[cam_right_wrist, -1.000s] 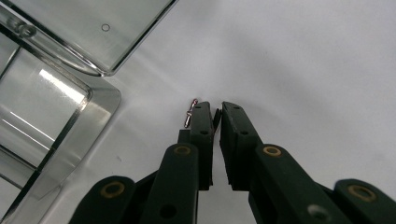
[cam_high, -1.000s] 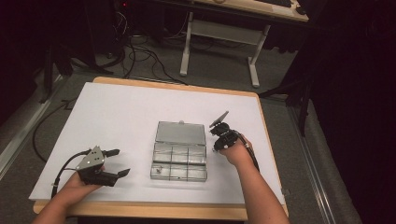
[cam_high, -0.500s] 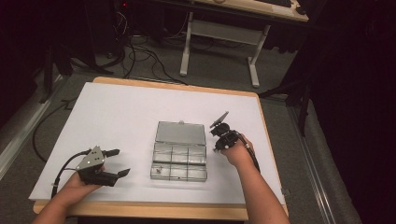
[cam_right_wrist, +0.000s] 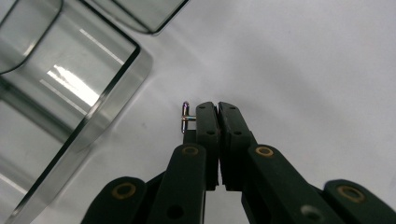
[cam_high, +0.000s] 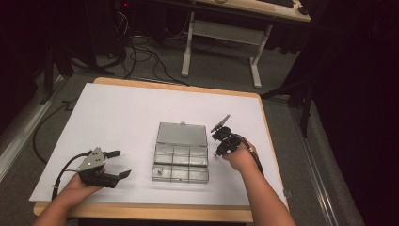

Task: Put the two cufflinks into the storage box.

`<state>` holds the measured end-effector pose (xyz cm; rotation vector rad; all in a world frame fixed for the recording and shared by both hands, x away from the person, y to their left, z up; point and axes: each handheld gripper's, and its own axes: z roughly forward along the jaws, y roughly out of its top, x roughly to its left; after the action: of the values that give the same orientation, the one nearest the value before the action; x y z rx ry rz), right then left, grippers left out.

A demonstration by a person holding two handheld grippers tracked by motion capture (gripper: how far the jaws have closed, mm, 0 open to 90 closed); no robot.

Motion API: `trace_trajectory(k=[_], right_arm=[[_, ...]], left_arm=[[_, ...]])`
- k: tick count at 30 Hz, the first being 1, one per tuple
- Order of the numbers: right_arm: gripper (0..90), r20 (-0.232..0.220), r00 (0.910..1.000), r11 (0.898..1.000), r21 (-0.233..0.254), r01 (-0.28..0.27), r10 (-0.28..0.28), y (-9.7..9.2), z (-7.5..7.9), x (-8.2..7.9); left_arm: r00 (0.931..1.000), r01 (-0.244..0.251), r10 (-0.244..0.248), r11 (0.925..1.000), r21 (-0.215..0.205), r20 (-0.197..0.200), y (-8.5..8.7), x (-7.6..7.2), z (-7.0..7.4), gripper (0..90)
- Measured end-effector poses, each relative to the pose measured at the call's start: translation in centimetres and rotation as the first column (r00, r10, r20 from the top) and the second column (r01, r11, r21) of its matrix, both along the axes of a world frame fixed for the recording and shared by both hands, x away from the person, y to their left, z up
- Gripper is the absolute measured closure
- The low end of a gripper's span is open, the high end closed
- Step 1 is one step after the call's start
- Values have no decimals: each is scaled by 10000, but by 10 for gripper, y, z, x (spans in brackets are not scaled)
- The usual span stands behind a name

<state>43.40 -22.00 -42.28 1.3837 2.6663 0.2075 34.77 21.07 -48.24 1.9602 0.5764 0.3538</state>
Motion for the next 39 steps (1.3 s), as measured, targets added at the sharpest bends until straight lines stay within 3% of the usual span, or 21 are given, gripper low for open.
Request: trace_trajectory(k=[12,26,27,28,33,39], right_arm=[[887,-247,9996,9995,269,133,-127,-4,12,-22],[887,-284,9993,9992,336,-231,241,-6,22,-40],[887,-348,9994,9993,377,-35,48,-4,23,-42],[887,-266,9992,9990,349,-285,295,-4,24,-41],[887,-333,9991,9989,401,-252,266,2,29,-45],[886,-179,9971,9965,387,-736,743,14,38,-49]], left_arm=[[10000,-22,22,10000,51,25,0,0,0,170],[10000,-31,31,10000,61,23,-1,0,0,169],[10000,-29,29,10000,61,24,-1,0,0,169],[10000,-29,29,10000,60,24,-1,0,0,169],[10000,-20,20,10000,55,14,0,0,0,169],[10000,-24,24,10000,57,19,-1,0,0,168]])
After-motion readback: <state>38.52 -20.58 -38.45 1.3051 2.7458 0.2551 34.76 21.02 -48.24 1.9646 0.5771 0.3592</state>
